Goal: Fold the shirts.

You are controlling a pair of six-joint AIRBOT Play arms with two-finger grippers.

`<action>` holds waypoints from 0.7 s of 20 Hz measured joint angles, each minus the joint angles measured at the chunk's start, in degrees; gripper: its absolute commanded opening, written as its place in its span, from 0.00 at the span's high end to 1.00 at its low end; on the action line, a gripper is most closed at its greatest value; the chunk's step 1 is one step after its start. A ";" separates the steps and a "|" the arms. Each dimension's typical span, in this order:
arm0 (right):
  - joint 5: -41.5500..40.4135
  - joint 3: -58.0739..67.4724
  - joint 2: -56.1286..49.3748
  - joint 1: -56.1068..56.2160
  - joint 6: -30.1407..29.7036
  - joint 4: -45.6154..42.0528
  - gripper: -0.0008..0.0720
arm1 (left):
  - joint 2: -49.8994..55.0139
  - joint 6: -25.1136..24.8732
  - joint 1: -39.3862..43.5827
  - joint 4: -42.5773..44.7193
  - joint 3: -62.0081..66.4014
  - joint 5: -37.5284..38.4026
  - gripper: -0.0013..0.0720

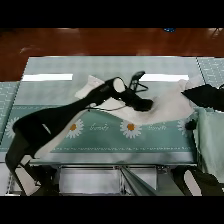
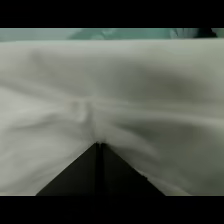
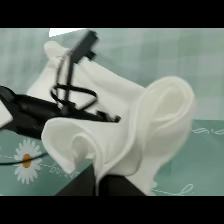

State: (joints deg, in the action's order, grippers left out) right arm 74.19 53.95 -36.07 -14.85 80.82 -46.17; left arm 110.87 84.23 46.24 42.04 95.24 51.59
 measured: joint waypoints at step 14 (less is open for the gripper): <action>-7.93 0.59 -8.13 12.90 0.17 7.48 0.96 | -17.55 1.99 -28.06 13.07 0.26 14.71 0.94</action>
State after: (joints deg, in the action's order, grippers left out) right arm 66.26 54.54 -44.21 -1.96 80.99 -38.70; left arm 93.32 86.21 18.17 55.11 95.50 66.30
